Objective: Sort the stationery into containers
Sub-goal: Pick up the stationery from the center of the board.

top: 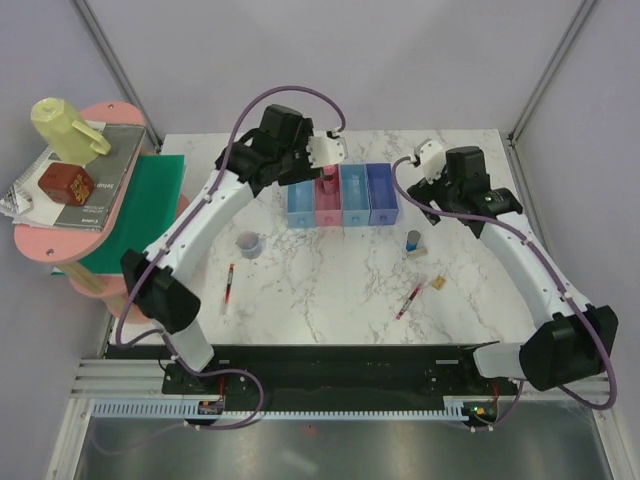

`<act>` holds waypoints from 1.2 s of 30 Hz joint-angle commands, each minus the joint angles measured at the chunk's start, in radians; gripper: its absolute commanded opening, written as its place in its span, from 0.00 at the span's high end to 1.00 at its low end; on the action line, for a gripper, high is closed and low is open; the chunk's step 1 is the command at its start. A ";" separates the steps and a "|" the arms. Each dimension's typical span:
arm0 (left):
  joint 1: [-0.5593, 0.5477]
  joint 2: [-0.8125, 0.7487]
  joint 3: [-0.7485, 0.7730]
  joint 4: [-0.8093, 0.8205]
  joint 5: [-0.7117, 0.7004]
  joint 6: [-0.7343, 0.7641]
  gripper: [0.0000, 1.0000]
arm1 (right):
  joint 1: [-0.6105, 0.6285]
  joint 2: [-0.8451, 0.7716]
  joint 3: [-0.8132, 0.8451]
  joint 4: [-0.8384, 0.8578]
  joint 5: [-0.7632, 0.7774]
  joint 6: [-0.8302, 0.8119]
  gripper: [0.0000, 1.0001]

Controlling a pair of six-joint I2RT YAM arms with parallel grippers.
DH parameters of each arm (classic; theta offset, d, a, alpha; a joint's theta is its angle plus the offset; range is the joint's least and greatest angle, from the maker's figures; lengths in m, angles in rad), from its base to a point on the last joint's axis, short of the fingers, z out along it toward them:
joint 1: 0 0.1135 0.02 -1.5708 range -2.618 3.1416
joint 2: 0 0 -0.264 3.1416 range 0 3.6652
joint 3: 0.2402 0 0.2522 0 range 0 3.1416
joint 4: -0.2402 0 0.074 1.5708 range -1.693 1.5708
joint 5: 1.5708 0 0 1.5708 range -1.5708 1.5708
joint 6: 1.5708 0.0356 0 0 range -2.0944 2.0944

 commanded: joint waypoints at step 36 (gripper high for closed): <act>-0.012 -0.544 -0.429 -0.264 0.136 -0.281 0.19 | -0.048 0.496 0.163 -0.158 -0.392 -0.017 0.29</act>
